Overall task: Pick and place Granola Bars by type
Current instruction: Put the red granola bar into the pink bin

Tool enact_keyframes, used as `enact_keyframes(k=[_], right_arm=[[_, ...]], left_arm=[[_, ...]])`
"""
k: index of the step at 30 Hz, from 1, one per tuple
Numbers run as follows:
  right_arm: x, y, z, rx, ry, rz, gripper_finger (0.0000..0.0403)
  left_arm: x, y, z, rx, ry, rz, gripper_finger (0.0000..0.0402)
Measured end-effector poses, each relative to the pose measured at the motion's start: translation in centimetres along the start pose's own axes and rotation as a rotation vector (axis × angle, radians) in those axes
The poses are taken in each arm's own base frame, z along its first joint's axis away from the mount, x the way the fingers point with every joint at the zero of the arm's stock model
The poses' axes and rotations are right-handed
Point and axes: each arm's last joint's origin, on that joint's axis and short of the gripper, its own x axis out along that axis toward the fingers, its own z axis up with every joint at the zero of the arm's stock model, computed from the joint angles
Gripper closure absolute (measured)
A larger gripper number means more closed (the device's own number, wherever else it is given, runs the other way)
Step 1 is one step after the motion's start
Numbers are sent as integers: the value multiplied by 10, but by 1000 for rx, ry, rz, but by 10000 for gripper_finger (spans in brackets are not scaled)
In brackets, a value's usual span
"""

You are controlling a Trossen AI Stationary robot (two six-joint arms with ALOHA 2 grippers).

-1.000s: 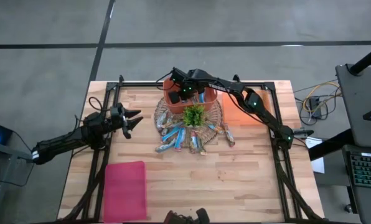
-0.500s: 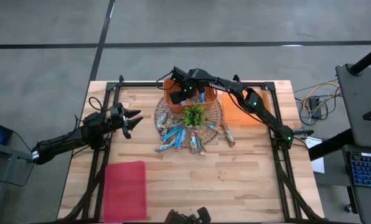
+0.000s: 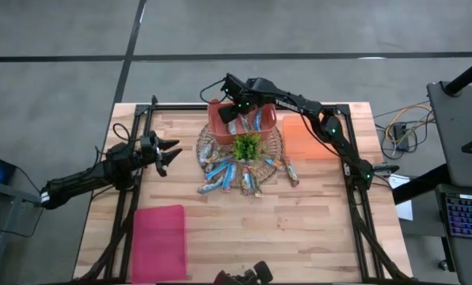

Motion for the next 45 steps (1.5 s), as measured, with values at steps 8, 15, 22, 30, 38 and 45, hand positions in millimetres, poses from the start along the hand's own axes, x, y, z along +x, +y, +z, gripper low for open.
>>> enact_keyframes(k=[8,15,22,30,38,45], right_arm=[[-24,9,-18,-39,1,15,202],[-59,14,-44,-68,-100,58,202],[-98,7,-78,-98,-195,110,202],[-128,-5,-113,-136,-213,154,185],[-146,-3,-152,-201,-190,212,98],[-164,0,-189,-201,-100,358,58]], left_arm=[[0,0,0,0,0,0,228],[0,0,0,0,0,0,228],[0,0,0,0,0,0,228],[0,0,0,0,0,0,228],[0,0,0,0,0,0,228],[0,0,0,0,0,0,228]])
